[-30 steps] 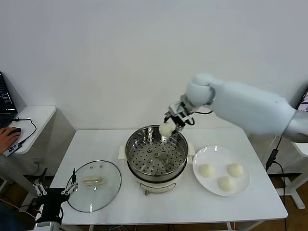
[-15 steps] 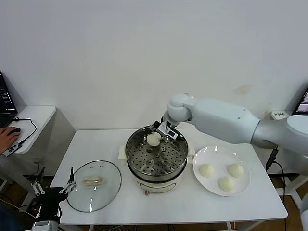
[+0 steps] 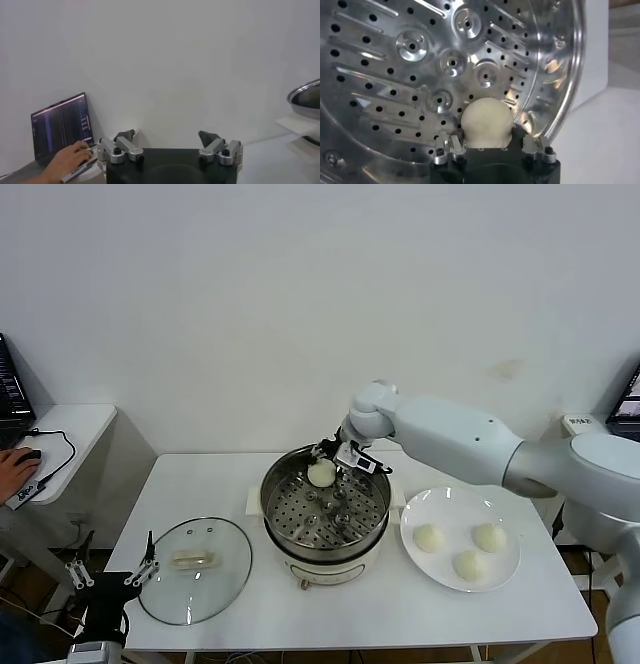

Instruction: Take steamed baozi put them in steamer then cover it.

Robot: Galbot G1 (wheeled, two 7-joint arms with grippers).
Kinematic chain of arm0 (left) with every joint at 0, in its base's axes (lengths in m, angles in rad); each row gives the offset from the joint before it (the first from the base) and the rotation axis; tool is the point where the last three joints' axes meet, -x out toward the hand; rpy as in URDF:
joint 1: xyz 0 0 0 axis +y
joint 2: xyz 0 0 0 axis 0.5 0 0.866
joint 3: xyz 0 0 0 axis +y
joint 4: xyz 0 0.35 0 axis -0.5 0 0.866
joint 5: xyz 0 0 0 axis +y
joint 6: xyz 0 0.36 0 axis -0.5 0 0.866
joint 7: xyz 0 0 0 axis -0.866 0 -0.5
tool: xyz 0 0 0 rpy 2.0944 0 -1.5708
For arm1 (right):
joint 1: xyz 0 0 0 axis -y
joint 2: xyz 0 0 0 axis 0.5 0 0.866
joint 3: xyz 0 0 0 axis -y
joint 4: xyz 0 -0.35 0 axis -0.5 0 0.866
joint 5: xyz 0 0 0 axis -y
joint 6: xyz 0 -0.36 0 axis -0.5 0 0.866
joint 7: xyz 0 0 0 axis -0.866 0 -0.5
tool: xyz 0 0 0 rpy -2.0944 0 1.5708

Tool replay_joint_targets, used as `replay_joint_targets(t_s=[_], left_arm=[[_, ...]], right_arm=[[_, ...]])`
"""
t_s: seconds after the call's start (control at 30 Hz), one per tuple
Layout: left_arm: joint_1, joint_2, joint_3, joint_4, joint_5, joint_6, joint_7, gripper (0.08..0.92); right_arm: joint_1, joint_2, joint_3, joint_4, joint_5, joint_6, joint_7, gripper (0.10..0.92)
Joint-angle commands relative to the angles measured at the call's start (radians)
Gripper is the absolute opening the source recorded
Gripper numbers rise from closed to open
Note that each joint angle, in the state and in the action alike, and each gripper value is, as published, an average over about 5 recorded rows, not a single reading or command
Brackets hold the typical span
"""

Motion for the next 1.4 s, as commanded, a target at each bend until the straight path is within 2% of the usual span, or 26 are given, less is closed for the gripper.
replay_joint_targets(t_s=[0.03,0.17,0.33,0.53,0.77,0.97,1.17,1.4], left_arm=[[0.002,-0.001,0.002,-0.004,0.002,0.001,0.0,0.823],[0.007,0.0,0.006,-0.011,0.005,0.002,0.001,0.823],[0.007,0.012,0.003,-0.03,-0.007,0.026,-0.003,0.823],[-0.005,0.034,0.006,-0.049,-0.035,0.104,-0.018,0.823],[-0.023,0.074,0.009,-0.047,-0.062,0.111,-0.012,0.823],[-0.033,0.092,0.024,-0.034,-0.065,0.109,-0.003,0.823],[-0.039,0.107,0.017,-0.025,-0.064,0.111,0.001,0.823],[-0.035,0.109,0.003,-0.021,-0.064,0.113,-0.001,0.823]], right_arm=[[-0.006,0.006,0.004,-0.019,-0.018,0.056,0.02,0.748],[0.048,-0.028,-0.028,0.055,0.15,-0.014,-0.02,0.812],[0.196,-0.146,-0.076,0.237,0.439,-0.301,-0.158,0.822],[0.302,-0.344,-0.071,0.411,0.566,-0.559,-0.22,0.823],[0.296,-0.667,-0.084,0.594,0.538,-0.737,-0.223,0.823],[0.069,-0.853,0.075,0.645,0.479,-0.773,-0.196,0.823],[-0.282,-0.899,0.331,0.61,0.392,-0.766,-0.183,0.823],[-0.476,-0.814,0.405,0.525,0.293,-0.748,-0.157,0.823]])
